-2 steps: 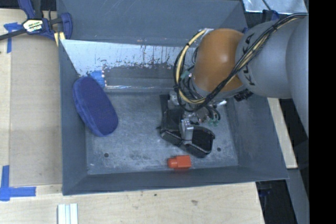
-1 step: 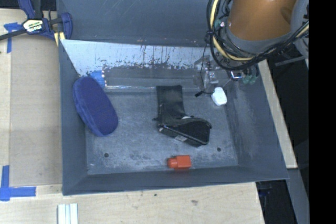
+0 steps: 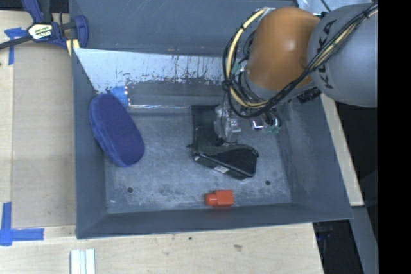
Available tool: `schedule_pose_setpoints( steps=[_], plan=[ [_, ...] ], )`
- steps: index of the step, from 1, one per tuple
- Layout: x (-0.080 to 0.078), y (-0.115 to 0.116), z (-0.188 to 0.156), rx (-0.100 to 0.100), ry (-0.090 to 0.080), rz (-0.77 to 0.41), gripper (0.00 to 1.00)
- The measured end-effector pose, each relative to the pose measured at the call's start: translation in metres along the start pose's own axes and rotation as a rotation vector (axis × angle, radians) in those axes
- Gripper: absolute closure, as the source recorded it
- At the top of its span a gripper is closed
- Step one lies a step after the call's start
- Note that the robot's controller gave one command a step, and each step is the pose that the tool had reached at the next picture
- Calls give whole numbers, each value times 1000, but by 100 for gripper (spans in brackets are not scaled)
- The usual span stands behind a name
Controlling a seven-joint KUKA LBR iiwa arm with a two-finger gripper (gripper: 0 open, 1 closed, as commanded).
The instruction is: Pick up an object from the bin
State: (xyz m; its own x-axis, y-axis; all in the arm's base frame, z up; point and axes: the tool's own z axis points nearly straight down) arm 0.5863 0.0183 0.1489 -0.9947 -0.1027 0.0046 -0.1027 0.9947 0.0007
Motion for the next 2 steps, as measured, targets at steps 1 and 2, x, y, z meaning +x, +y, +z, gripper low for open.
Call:
schedule_pose_setpoints(
  steps=[1, 2],
  plan=[
    [-2, 0, -5, 1, -9, 0, 0],
    [78, -23, 76, 0, -18, 139, 0]
  ],
)
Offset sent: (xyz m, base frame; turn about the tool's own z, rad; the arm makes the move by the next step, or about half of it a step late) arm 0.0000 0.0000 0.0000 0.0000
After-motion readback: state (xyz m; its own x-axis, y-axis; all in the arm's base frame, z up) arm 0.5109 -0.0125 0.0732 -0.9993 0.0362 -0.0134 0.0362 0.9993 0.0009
